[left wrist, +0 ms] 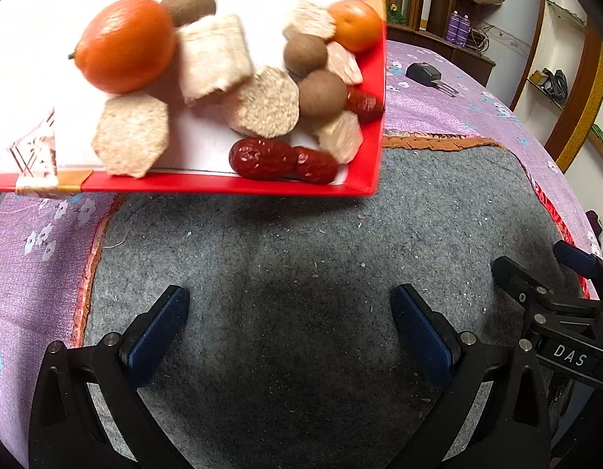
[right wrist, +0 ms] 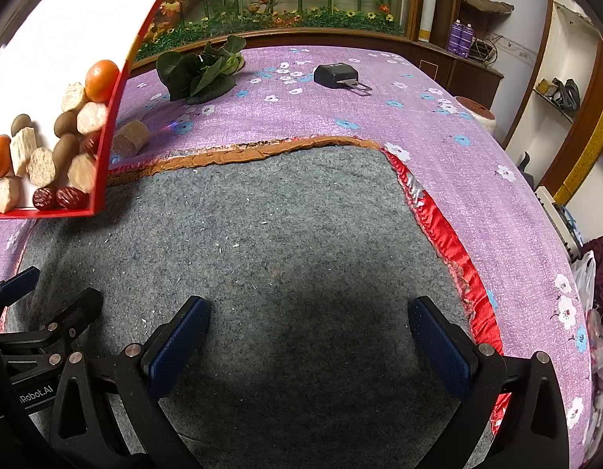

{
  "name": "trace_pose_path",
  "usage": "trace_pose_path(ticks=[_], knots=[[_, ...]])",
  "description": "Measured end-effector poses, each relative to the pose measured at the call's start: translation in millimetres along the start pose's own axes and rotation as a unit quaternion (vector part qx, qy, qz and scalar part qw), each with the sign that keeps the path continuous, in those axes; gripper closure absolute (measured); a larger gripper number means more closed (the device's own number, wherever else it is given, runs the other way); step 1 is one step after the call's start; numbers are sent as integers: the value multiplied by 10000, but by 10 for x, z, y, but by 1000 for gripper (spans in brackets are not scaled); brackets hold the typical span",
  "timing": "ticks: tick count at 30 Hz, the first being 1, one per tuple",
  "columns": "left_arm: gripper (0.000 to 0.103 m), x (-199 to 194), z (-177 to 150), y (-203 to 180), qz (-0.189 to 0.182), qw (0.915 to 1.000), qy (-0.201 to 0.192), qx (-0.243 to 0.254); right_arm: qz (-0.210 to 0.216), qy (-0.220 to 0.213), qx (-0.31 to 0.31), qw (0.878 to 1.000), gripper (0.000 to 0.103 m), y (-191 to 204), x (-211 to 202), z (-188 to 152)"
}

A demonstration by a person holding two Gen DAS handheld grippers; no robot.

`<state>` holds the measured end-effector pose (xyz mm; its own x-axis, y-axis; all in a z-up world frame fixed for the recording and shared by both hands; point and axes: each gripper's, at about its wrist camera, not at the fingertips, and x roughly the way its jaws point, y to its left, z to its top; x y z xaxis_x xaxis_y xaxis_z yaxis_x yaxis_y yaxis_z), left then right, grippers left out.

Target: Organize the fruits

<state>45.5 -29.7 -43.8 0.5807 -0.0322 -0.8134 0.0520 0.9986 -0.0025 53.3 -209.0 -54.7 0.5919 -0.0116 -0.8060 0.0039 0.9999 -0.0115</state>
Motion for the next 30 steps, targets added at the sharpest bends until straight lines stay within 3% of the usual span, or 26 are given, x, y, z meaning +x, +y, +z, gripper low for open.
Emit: trace_pose_path(ticks=[30], knots=[[0,144,27,137,-4,10000,0,-7,28,26,26,10000,0,3,-6,1]])
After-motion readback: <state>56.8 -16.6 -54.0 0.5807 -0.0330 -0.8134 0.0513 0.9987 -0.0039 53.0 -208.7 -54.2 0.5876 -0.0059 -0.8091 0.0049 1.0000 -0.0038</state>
